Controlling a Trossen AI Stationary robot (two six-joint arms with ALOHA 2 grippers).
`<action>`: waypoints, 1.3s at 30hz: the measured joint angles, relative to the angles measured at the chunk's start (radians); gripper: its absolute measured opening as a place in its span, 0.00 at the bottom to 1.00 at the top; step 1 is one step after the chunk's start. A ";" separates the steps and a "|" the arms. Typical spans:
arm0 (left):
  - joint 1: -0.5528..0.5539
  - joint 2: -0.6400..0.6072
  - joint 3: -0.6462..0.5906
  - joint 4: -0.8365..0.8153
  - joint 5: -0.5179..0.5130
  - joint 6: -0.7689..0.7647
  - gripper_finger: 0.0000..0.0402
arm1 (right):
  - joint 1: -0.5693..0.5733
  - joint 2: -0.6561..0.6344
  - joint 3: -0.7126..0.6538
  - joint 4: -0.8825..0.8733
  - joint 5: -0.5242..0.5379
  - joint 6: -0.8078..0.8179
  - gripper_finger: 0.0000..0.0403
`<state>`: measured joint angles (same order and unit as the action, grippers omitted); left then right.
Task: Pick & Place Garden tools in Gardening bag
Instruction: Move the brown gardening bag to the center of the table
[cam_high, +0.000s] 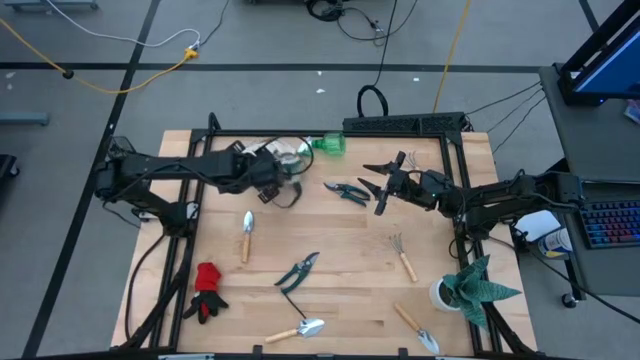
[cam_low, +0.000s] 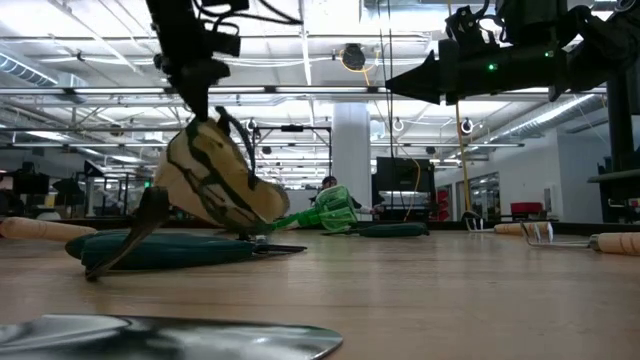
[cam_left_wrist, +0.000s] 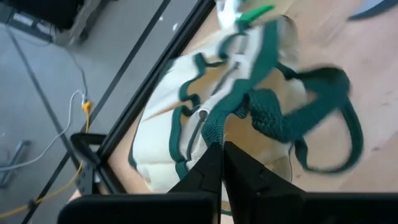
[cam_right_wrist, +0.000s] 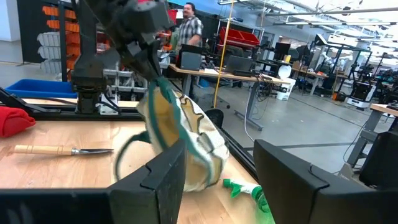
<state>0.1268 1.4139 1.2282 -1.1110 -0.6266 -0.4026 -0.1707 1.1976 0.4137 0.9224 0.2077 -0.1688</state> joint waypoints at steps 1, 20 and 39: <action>-0.009 0.000 0.009 0.000 0.000 0.000 0.03 | 0.000 0.000 0.000 0.000 0.000 0.000 0.45; -0.100 0.000 0.043 0.124 0.089 0.008 0.01 | 0.018 0.102 0.000 0.024 -0.185 0.087 0.45; -0.116 0.000 0.043 0.189 0.110 0.032 0.02 | 0.018 0.564 0.257 0.124 -0.183 0.128 0.45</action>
<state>0.0105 1.4136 1.2716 -0.9218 -0.5167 -0.3706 -0.1532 1.7613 0.6702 1.0459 0.0246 -0.0407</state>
